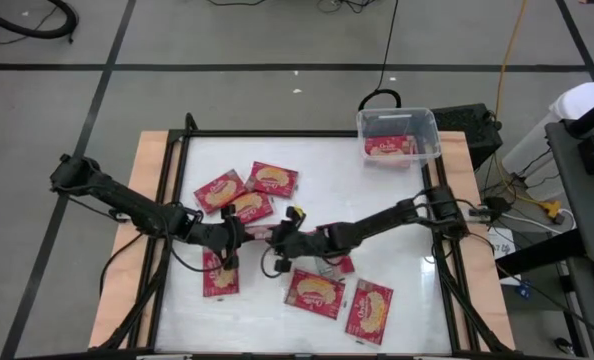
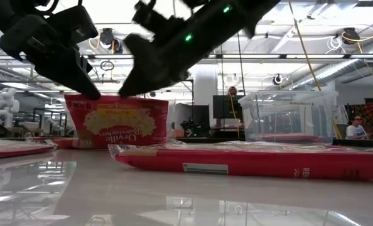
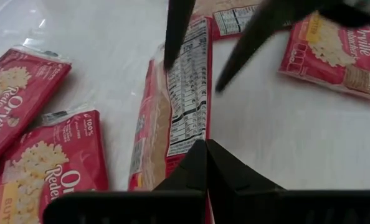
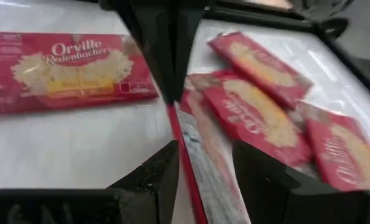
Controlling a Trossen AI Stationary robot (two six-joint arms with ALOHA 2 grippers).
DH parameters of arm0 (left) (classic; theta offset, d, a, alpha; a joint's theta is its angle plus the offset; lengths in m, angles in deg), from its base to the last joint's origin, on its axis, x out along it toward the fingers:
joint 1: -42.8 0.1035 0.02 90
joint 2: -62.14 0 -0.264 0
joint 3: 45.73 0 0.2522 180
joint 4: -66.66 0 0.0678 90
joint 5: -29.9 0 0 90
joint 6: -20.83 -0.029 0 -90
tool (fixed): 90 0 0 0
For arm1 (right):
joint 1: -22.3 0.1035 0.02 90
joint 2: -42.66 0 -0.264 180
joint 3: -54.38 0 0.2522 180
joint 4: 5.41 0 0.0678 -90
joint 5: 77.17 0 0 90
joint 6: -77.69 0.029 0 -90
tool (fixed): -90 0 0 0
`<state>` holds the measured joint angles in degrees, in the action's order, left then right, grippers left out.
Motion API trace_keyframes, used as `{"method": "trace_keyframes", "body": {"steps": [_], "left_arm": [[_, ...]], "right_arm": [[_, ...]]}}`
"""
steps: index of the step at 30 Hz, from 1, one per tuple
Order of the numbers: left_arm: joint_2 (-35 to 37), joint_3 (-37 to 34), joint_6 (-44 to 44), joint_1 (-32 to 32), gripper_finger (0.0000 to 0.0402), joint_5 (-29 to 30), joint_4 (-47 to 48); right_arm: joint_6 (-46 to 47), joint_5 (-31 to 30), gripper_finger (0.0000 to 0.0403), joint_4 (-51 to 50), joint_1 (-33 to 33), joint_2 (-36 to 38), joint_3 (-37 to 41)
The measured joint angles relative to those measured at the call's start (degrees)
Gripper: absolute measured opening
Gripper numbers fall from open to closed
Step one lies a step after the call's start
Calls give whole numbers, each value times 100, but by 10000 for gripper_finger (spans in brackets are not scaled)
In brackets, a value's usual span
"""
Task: Sort popcorn bags into baskets
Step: Put the red popcorn bag into the transparent bin
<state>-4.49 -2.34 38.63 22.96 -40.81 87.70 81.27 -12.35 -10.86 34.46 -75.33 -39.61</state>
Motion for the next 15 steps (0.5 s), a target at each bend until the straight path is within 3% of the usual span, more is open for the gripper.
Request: {"method": "trace_keyframes", "body": {"steps": [10,15], "left_arm": [[0,2,-24,0,1,4,-241],[0,2,-176,2,3,40,-482]], "right_arm": [[-125,266,138,-264,-187,-167,-6],[-130,280,79,-272,-302,-166,-6]]}}
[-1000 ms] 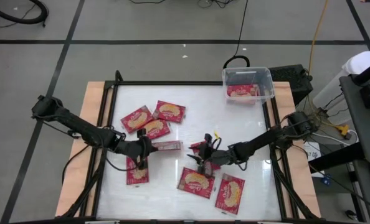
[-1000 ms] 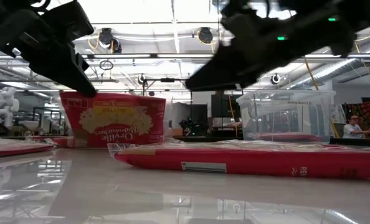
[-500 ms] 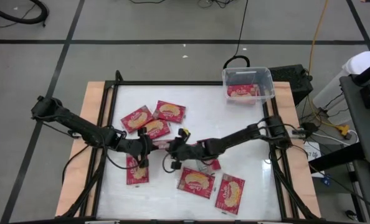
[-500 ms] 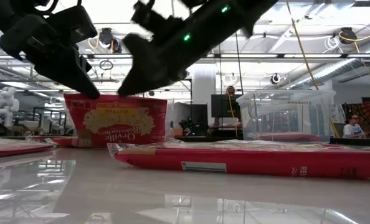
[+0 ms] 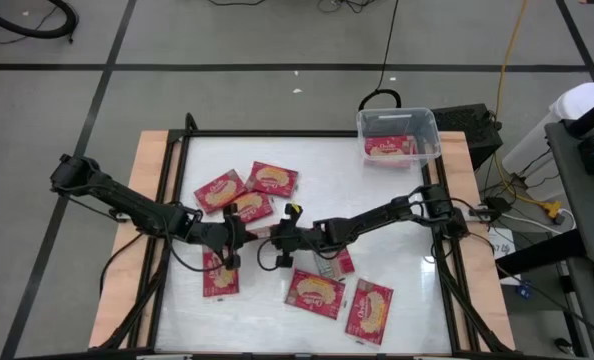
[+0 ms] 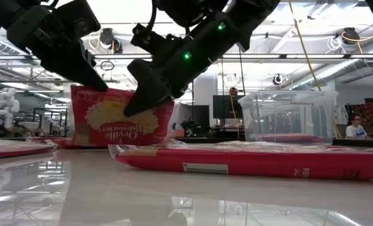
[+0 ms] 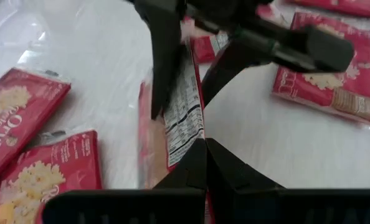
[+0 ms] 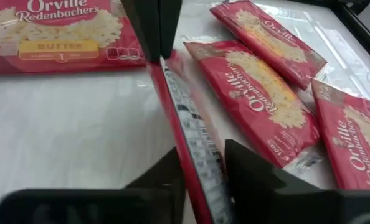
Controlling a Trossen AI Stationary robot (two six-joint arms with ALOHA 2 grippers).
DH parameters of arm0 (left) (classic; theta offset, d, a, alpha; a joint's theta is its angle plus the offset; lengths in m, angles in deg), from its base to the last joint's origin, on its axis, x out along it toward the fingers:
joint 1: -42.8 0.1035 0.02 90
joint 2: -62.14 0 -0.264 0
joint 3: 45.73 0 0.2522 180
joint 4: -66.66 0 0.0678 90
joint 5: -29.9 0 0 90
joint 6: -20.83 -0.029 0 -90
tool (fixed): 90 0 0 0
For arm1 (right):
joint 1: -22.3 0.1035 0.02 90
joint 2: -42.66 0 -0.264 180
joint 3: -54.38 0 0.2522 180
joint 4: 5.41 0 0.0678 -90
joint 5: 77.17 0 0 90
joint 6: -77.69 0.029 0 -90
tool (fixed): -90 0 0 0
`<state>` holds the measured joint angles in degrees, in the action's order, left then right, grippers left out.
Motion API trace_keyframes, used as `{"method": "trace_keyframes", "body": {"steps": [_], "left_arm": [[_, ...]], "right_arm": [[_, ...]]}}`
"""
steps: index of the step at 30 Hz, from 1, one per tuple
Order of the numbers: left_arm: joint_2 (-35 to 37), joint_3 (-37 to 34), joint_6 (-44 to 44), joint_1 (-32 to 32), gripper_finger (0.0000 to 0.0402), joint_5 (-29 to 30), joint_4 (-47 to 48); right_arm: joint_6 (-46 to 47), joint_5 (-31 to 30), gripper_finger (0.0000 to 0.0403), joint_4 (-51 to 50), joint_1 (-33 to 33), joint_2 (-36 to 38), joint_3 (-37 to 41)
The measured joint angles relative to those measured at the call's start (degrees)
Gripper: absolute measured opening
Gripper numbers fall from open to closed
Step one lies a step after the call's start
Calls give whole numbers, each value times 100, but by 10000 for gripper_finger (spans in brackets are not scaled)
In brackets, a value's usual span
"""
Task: Sort popcorn bags into baskets
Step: Put the red popcorn bag into the transparent bin
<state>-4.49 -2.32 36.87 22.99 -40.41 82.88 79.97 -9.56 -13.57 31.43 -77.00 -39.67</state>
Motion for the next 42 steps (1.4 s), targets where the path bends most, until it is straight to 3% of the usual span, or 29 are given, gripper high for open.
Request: {"method": "trace_keyframes", "body": {"steps": [5,12,17,21,24,32,37,42], "left_arm": [[194,-2,-566,-27,18,336,-407],[1076,7,-1400,-208,112,1127,-741],[1682,7,-1116,-204,173,1845,-487],[1920,4,-665,-203,185,2474,-22],[1950,-97,-451,-201,177,2575,105],[1932,-665,-17,-214,151,2611,-715],[1932,-1094,-160,-236,150,2097,-1783],[1930,-1594,-385,-244,160,1371,-2912]], "right_arm": [[-215,-2,11,-13,-5,34,-2],[-125,29,16,-609,-7,399,4],[162,20,9,-1234,26,888,16],[627,1,16,-1350,161,1408,308],[859,-29,15,-1101,350,1820,758],[772,-163,13,2487,676,2767,2844],[786,-135,13,4695,713,2848,3922],[476,-2,13,5668,710,2848,4172]]}}
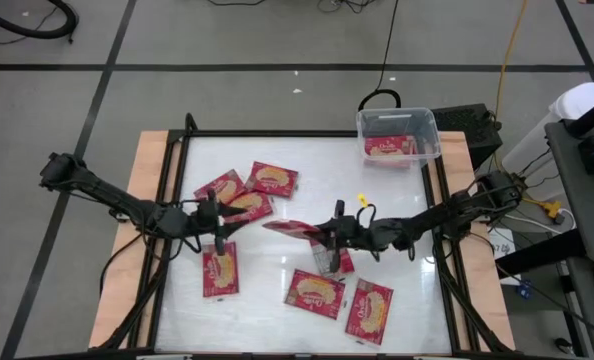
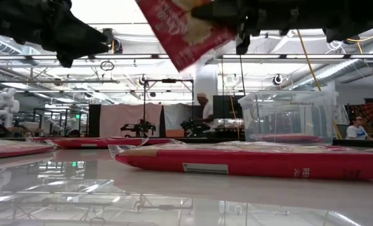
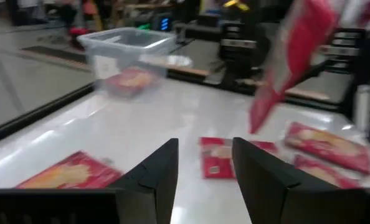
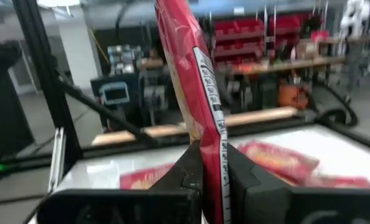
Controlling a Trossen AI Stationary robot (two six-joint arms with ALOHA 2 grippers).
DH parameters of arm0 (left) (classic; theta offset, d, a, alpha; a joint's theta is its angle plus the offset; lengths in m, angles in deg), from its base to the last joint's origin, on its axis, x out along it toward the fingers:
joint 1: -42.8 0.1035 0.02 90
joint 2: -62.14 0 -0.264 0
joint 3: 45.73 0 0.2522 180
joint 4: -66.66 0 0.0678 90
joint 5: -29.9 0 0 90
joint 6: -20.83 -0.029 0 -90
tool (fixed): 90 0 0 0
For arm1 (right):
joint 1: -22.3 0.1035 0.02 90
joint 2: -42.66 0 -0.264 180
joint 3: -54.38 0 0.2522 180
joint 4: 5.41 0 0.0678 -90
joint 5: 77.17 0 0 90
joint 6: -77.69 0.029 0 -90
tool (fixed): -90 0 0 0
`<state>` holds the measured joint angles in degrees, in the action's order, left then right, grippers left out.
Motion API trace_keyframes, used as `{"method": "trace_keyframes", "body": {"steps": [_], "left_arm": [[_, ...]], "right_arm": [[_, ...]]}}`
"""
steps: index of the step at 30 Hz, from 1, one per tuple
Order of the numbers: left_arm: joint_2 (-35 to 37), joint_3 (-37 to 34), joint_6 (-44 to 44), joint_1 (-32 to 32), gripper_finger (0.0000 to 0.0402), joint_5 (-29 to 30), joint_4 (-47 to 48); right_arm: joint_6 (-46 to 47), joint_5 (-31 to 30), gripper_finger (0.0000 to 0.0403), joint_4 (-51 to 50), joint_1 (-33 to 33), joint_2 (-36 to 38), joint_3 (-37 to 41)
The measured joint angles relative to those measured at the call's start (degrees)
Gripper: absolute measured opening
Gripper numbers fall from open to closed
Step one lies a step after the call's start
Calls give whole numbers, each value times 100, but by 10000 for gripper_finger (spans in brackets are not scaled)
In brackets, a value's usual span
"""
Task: Sort popcorn bags into baskets
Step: Put the red popcorn bag into the transparent bin
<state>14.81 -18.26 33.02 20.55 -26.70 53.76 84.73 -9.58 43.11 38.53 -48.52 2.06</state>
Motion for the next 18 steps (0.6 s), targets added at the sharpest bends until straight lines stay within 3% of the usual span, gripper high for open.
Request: {"method": "trace_keyframes", "body": {"steps": [7,13,18], "left_arm": [[-491,-397,-1065,-157,240,-1333,-2076],[-1378,-337,-1556,-126,303,-1237,-3315],[-2206,62,-1817,-12,315,-1227,-3949]], "right_arm": [[-365,472,13,851,-91,1,-2],[-402,537,13,1207,-94,-92,-185],[-733,1070,13,1358,-87,-578,-779]]}}
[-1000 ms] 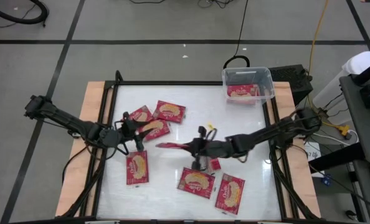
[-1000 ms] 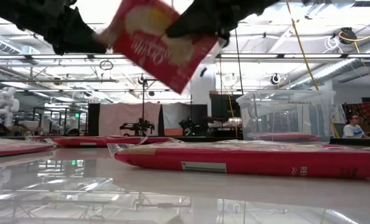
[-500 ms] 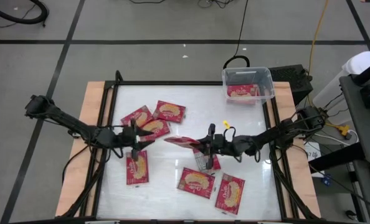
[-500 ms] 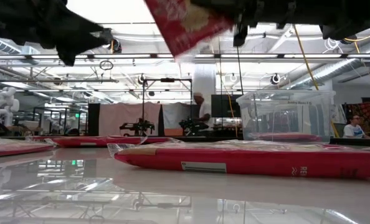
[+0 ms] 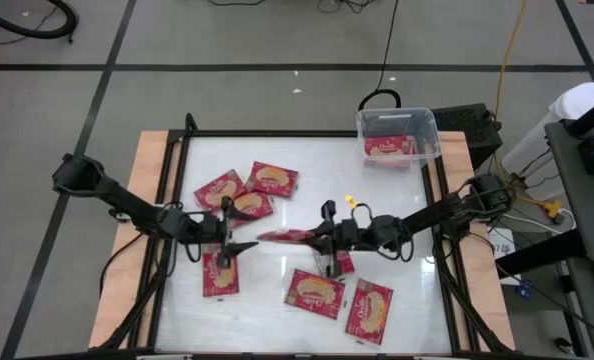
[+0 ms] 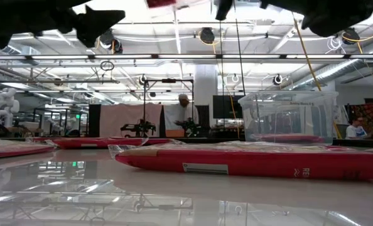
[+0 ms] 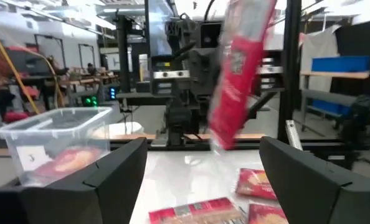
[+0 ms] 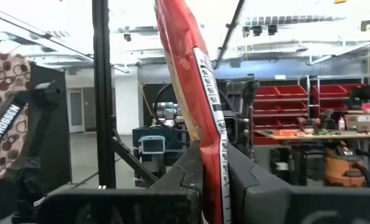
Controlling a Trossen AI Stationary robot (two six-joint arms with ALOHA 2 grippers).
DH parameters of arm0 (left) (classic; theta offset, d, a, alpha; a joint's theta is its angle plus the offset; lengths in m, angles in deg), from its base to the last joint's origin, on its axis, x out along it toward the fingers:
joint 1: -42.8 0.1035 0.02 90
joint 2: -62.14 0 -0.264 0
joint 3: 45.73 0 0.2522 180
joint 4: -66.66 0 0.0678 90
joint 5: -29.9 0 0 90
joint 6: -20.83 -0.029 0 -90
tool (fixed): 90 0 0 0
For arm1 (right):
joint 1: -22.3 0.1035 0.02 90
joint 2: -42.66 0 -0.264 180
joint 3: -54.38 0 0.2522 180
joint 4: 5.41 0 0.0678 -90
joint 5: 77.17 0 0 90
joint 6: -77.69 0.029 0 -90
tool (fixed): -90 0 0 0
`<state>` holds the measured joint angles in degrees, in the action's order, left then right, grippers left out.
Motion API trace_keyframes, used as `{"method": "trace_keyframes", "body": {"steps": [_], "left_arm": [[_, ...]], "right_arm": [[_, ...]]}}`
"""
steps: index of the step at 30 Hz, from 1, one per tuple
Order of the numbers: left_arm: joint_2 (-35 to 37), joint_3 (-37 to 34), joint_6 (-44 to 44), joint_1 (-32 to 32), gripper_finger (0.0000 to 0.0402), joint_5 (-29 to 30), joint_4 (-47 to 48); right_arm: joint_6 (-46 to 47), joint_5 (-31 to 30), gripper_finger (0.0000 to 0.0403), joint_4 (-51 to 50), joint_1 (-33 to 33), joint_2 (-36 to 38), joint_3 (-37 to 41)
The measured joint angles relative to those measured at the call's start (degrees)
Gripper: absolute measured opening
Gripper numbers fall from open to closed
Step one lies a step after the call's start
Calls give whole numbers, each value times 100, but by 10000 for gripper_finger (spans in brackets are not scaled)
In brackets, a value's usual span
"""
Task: Sort popcorn bags into baskets
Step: Put the red popcorn bag into the transparent bin
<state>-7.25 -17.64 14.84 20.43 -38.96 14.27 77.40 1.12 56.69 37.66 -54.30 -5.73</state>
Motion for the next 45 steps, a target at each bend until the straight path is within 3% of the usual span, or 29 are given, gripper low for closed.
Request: {"method": "trace_keyframes", "body": {"steps": [6,10,19,21,24,32,40,45], "left_arm": [[-647,484,-353,-4,293,-189,36],[-780,560,-393,-4,252,-316,44],[-780,560,-447,121,44,-590,-5],[-780,560,-425,164,18,-638,0],[-777,560,-388,219,26,-635,103],[-399,551,78,260,14,-531,1124],[910,551,488,387,25,-496,3232],[1864,551,639,422,15,-537,4705]], "right_arm": [[-238,-22,13,-61,-6,-539,-636],[-218,-2,13,-62,-50,-593,-677],[-215,-7,13,-44,-84,-595,-675],[-213,-10,15,-42,-103,-594,-675],[-197,-96,24,-124,-105,-593,-675],[197,-1393,88,-1570,79,-43,-540],[1869,-1618,127,-4265,118,900,-511],[2139,-1971,127,-5276,213,1397,-770]]}}
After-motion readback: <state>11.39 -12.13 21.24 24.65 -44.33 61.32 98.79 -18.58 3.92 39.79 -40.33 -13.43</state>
